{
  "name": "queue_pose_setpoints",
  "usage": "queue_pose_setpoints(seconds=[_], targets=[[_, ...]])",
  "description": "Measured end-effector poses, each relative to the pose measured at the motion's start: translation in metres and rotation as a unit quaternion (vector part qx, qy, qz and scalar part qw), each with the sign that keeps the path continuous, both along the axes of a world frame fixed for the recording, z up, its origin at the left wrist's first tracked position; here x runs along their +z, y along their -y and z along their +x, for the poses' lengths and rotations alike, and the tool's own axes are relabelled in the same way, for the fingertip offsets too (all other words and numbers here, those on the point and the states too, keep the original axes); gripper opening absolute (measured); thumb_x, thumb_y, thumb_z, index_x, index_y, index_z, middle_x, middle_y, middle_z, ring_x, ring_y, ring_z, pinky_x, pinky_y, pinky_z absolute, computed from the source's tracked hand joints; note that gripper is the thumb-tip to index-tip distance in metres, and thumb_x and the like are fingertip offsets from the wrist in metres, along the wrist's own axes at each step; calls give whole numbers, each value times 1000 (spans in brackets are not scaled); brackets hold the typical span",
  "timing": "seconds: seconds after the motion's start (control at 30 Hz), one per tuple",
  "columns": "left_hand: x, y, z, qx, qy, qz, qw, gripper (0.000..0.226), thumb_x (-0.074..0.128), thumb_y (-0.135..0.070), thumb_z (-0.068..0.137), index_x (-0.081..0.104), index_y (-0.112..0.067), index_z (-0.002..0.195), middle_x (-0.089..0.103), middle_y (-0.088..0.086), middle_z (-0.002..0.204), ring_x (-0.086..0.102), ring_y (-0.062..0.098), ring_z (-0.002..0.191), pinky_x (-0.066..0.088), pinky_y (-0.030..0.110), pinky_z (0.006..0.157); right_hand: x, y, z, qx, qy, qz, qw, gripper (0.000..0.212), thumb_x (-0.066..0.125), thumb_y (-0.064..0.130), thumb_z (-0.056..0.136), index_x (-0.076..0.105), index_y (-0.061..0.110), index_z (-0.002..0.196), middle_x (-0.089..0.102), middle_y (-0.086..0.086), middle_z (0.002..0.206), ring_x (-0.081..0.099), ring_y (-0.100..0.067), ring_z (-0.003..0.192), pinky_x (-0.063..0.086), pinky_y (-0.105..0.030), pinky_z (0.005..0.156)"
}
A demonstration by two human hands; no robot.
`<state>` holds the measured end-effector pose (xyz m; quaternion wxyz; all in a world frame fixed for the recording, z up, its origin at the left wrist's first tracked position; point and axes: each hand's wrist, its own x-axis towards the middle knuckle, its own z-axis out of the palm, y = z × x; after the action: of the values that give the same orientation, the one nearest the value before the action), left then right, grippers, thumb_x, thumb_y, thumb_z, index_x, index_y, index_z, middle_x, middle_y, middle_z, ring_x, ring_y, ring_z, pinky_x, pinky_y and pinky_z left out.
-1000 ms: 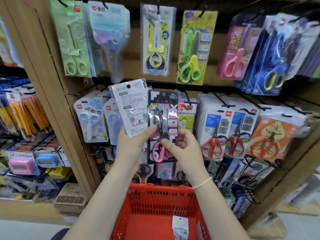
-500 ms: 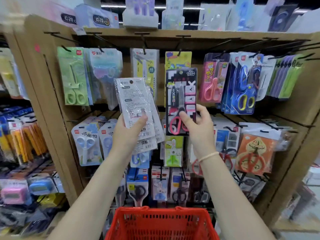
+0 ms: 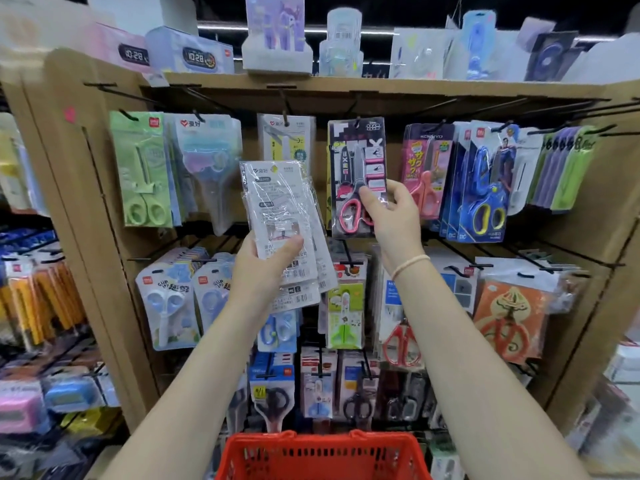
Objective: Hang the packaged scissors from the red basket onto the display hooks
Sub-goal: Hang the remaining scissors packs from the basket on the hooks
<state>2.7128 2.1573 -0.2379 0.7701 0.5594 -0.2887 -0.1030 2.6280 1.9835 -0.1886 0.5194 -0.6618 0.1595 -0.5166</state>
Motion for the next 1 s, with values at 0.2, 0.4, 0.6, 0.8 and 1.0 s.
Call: queue_pose_setpoints(seconds=[0.2, 0.4, 0.6, 0.8, 1.0], targets=[[-3, 3, 3, -17, -3, 3, 1000, 44, 83, -26, 85, 64, -26, 124, 77, -6, 113, 74, 15, 104, 57, 48, 98, 4, -6, 4, -30, -31, 6, 999, 23, 70, 30, 94, 56, 21, 110, 64, 12, 102, 60, -1, 92, 47, -24, 86], [-17, -3, 1, -43, -19, 17, 999, 59, 86, -35, 78, 62, -23, 131, 76, -4, 117, 73, 17, 107, 58, 49, 96, -41, -39, -20, -102, -50, -73, 991, 36, 68, 30, 95, 53, 22, 127, 53, 6, 121, 53, -3, 107, 41, -17, 93], [-46, 2, -23, -86, -58, 61, 993, 40, 69, -35, 97, 56, -27, 133, 74, -10, 118, 71, 6, 105, 58, 28, 88, -108, -84, -31, 104, -102, -1, 989, 30, 76, 39, 86, 67, 24, 111, 74, 8, 105, 67, -3, 100, 54, -23, 88], [-95, -21, -29, -165, -107, 82, 977, 41, 62, -31, 100, 52, -27, 140, 71, -2, 129, 69, 20, 119, 55, 48, 98, -151, -85, -47, 128, -109, 81, 982, 34, 72, 31, 89, 71, 16, 119, 76, 7, 111, 69, -7, 105, 54, -25, 91], [-126, -28, -40, -97, -130, 55, 985, 75, 89, -33, 74, 53, -24, 140, 72, 0, 127, 69, 20, 117, 57, 34, 90, -176, -100, -52, 145, -106, 119, 977, 16, 61, 13, 99, 72, 19, 110, 77, 17, 98, 68, 4, 93, 50, -12, 78]])
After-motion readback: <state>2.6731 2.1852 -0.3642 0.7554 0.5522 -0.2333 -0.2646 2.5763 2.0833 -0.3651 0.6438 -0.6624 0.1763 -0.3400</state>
